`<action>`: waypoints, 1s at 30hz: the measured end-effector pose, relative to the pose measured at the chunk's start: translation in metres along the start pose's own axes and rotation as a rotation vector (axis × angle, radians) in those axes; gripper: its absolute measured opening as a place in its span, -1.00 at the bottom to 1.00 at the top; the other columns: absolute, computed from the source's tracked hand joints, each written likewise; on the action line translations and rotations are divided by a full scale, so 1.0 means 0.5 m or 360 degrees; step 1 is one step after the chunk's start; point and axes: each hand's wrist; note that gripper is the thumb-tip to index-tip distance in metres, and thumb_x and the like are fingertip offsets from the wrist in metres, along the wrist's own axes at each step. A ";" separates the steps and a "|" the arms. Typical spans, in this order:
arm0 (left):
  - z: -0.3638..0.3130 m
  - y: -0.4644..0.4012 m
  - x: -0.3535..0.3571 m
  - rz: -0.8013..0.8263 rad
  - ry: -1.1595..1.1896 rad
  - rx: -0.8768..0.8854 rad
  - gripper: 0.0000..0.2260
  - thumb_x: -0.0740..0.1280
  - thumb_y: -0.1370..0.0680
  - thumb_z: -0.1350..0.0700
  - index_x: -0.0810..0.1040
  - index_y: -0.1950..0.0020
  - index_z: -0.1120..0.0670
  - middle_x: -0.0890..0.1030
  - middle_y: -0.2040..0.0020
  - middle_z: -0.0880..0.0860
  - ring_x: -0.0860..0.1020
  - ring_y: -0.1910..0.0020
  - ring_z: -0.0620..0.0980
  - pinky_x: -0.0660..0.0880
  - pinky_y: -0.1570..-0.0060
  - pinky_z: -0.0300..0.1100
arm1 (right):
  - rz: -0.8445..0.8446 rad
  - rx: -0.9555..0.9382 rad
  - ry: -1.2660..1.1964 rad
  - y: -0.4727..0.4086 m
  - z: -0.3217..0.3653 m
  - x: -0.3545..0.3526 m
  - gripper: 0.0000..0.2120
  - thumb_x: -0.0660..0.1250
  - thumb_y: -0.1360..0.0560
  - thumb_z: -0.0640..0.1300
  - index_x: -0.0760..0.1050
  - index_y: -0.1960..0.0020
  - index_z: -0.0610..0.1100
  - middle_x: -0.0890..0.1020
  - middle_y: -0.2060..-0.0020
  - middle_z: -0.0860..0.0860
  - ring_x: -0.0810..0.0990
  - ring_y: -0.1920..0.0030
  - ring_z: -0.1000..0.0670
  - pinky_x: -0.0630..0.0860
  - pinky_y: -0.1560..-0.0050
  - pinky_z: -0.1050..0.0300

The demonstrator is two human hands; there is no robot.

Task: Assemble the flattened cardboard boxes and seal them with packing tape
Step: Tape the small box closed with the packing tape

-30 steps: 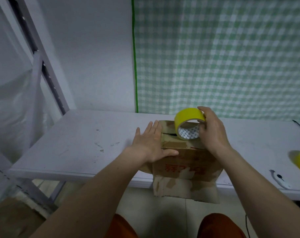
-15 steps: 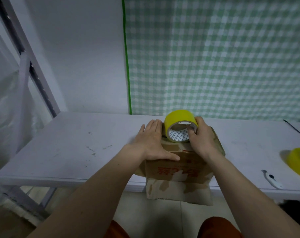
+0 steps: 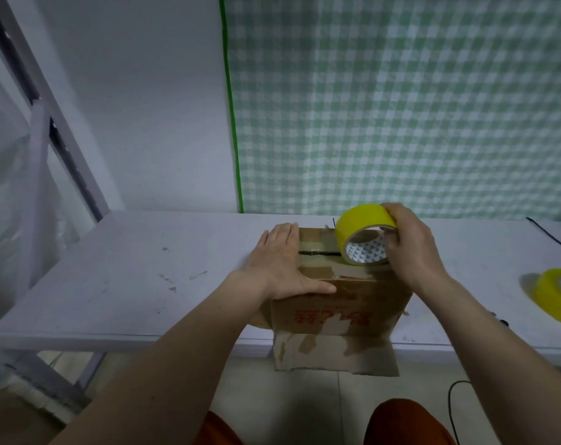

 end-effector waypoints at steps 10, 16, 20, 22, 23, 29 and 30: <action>-0.027 -0.032 -0.033 0.0197 -0.0280 0.0010 0.25 0.28 -0.20 -0.57 -0.19 -0.58 0.11 -0.01 -0.57 0.16 -0.09 -0.55 0.17 -0.19 -0.51 0.12 | -0.0002 0.0288 -0.0359 -0.003 -0.023 0.037 -0.83 0.16 -0.60 -0.23 0.45 -0.14 -0.21 0.57 0.05 -0.14 0.52 0.02 -0.19 0.46 0.05 -0.06; -0.048 -0.046 0.004 0.0105 -0.0210 0.0126 0.21 0.19 -0.25 -0.59 -0.23 -0.57 0.16 -0.21 -0.59 0.10 -0.25 -0.55 0.05 -0.26 -0.51 0.07 | -0.0032 0.0215 -0.0283 -0.004 -0.028 0.047 -0.82 0.18 -0.59 -0.22 0.41 -0.18 -0.18 0.53 0.09 -0.04 0.48 0.09 -0.09 0.36 0.15 0.08; -0.044 -0.048 0.002 0.0119 -0.0192 0.0139 0.20 0.18 -0.26 -0.59 -0.20 -0.57 0.16 -0.15 -0.59 0.09 -0.22 -0.56 0.06 -0.25 -0.51 0.07 | -0.0006 0.0218 -0.0296 -0.011 -0.025 0.048 -0.82 0.17 -0.59 -0.24 0.41 -0.18 -0.20 0.53 0.07 -0.05 0.49 0.06 -0.10 0.37 0.12 0.08; -0.041 -0.047 0.000 0.0124 -0.0175 0.0143 0.20 0.18 -0.25 -0.59 -0.19 -0.58 0.15 -0.14 -0.60 0.08 -0.21 -0.56 0.05 -0.25 -0.51 0.06 | 0.0016 0.0157 -0.0247 -0.015 -0.016 0.035 -0.80 0.13 -0.58 -0.30 0.40 -0.19 -0.20 0.52 0.05 -0.08 0.45 0.08 -0.07 0.35 0.13 0.09; -0.039 -0.046 0.000 0.0122 -0.0162 0.0142 0.19 0.18 -0.25 -0.59 -0.19 -0.58 0.14 -0.14 -0.60 0.08 -0.20 -0.56 0.05 -0.24 -0.51 0.06 | 0.0011 0.0111 -0.0186 -0.016 -0.013 0.023 -0.77 0.13 -0.56 -0.34 0.40 -0.18 -0.20 0.52 0.05 -0.09 0.44 0.09 -0.08 0.34 0.14 0.09; -0.042 -0.045 -0.001 0.0125 -0.0155 0.0118 0.20 0.20 -0.25 -0.58 -0.21 -0.58 0.13 -0.14 -0.59 0.08 -0.20 -0.56 0.07 -0.25 -0.51 0.07 | -0.0208 0.0138 -0.0030 -0.026 -0.060 -0.028 -0.62 0.15 -0.50 -0.41 0.45 -0.26 -0.18 0.54 -0.06 -0.16 0.48 0.00 -0.16 0.36 0.08 0.08; -0.042 -0.046 0.000 0.0124 -0.0146 0.0117 0.20 0.20 -0.25 -0.58 -0.20 -0.58 0.13 -0.14 -0.59 0.08 -0.20 -0.56 0.07 -0.24 -0.51 0.07 | -0.0223 0.0248 -0.0177 -0.023 -0.063 -0.020 -0.67 0.16 -0.51 -0.38 0.46 -0.23 -0.20 0.54 -0.02 -0.14 0.48 0.03 -0.13 0.36 0.10 0.10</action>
Point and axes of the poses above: each hand's wrist, its own y-axis away from the middle knuckle, its own x-axis out of the palm, z = x × y
